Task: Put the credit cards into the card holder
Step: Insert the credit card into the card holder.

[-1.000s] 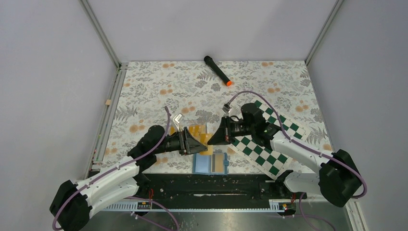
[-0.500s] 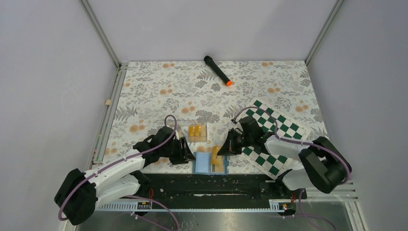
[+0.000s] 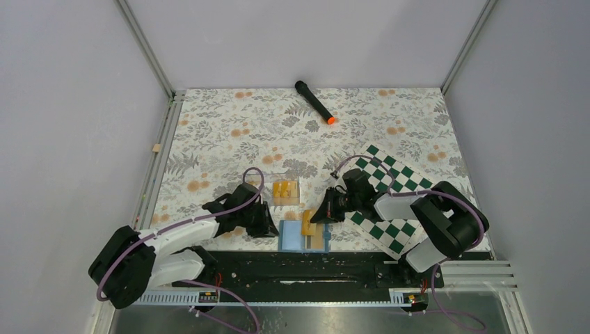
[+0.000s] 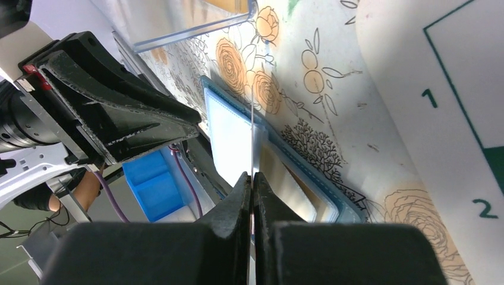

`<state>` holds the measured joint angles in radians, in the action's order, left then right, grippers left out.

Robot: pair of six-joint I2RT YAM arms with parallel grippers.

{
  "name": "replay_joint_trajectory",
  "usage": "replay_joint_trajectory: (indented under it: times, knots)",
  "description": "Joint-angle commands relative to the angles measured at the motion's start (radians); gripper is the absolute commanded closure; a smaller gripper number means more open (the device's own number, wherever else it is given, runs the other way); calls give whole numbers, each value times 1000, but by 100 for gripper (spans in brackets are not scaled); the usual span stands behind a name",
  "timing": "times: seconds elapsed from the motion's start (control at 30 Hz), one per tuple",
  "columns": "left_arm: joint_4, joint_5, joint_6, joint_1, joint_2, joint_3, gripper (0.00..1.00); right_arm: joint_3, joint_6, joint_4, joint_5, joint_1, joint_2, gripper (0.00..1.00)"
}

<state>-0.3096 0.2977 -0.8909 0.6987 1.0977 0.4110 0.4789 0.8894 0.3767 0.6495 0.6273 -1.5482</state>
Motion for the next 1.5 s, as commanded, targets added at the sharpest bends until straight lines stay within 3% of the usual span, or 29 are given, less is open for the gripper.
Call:
replay_joint_trajectory:
  times: [0.0,0.37,0.83,1.23,1.47]
  knots:
    - [71,-9,2,-1,30,-7,82,-19,-4,85,22,-5,-33,100]
    - [83,-16,-5,14,92,-1,97,-34,25,121,40,-3,-51,100]
    - [101,-9,-21,22,146,6,100,-80,139,279,74,33,-102,100]
    - [99,-15,-20,29,165,9,100,-79,133,162,49,70,-44,100]
    - [86,-22,-5,30,183,22,100,-63,64,12,34,72,7,100]
